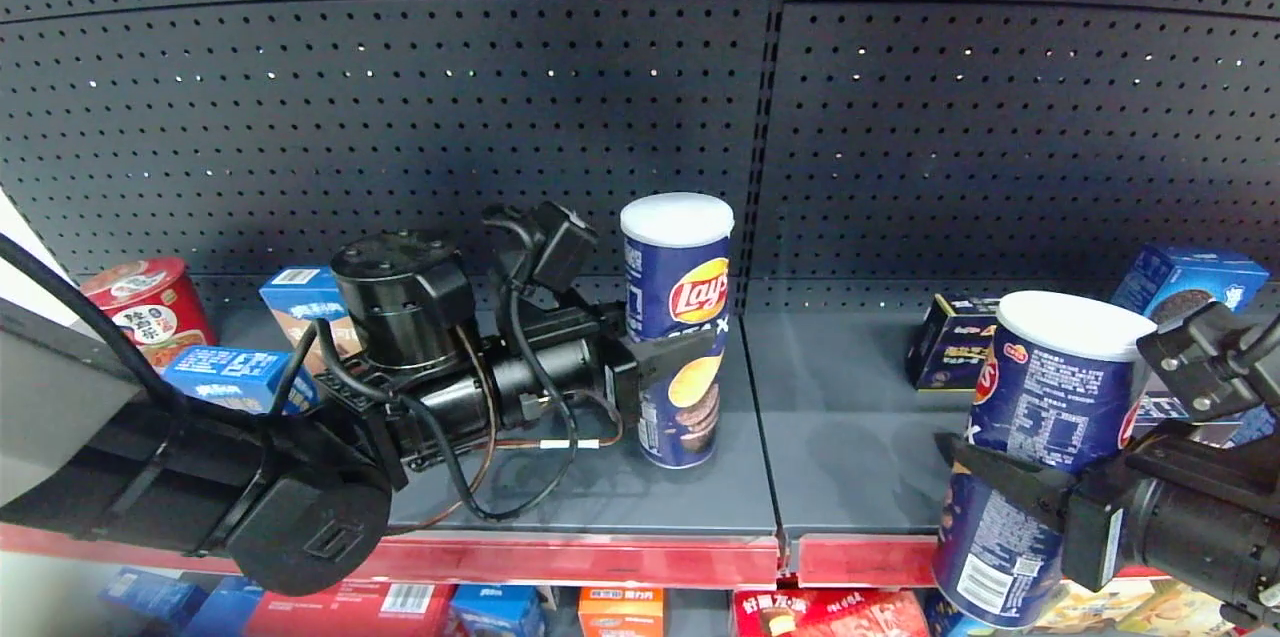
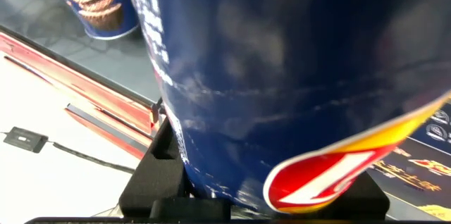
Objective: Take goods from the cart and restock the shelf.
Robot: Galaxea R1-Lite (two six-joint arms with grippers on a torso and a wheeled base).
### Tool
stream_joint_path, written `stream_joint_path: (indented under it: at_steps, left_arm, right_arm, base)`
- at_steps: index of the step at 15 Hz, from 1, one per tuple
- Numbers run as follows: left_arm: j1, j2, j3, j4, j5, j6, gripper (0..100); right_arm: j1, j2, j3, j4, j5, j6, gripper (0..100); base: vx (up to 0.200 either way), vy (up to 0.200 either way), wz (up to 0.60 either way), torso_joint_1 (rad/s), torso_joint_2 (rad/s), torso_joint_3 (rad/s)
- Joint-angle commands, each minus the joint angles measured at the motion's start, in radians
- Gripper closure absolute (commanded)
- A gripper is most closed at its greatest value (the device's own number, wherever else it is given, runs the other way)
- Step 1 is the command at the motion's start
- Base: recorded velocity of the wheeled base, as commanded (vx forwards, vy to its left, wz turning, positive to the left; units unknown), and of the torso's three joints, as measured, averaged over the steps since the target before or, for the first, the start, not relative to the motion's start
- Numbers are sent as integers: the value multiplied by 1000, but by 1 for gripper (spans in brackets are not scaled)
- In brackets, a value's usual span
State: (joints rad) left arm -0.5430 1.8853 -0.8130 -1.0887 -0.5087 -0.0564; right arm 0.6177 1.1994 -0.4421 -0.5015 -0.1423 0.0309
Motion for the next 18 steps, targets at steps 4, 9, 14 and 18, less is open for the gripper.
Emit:
stream_joint_path:
  at_steps: [4,9,14,18]
  left_arm:
    - [3,5,34,-37,-53,0,100]
    - [17,46,100,-138,-155,-2,100]
    - [32,72,90,-140,-172,0,100]
    - [37,129,63,-174,-183,0,100]
  right_arm:
    - [2,2,-1,0,1,-2,100]
    - [1,8,-1,0,4,-2,100]
    - [1,9,-4,-3,13,-2,100]
    - [1,9,-1,-3,15,-2,100]
  base:
    - [0,0,0,0,0,0]
    - [0,0,0,0,0,0]
    - [0,0,0,0,0,0]
    - [0,0,0,0,0,0]
